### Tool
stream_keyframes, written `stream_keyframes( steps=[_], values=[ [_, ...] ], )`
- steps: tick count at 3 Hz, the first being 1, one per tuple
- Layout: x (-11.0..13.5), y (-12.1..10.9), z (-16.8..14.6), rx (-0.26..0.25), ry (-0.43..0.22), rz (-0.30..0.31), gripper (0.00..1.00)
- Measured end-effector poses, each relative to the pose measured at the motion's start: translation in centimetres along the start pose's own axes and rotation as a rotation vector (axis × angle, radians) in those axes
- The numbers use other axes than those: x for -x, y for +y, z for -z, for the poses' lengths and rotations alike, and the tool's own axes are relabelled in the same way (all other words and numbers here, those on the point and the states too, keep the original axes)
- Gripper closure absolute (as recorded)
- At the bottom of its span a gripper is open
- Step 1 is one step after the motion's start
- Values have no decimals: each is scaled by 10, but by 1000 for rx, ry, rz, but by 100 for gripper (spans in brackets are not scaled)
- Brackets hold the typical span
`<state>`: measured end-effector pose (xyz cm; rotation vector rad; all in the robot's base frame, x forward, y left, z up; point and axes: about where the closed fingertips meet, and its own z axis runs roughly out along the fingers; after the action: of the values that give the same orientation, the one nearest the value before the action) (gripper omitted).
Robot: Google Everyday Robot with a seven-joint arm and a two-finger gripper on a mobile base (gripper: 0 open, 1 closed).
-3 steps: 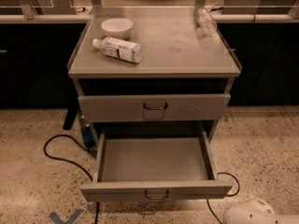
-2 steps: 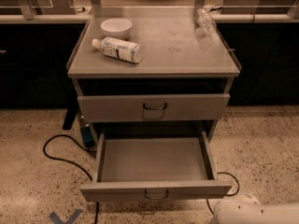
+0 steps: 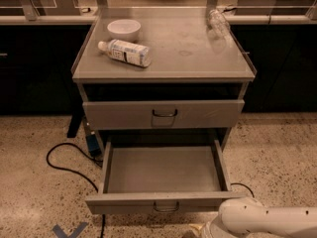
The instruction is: Close middle drawer
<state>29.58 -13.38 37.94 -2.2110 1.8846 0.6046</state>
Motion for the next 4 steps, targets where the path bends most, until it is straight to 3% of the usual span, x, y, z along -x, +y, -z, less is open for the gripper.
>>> stream_keyframes(
  steps=[1,2,4],
  values=[
    [-22,-38,-3,-35,8,-27,0],
    [-22,-42,-1,-44,8,-29,0],
    [-22,-42,-1,-44,8,-29,41]
  ],
)
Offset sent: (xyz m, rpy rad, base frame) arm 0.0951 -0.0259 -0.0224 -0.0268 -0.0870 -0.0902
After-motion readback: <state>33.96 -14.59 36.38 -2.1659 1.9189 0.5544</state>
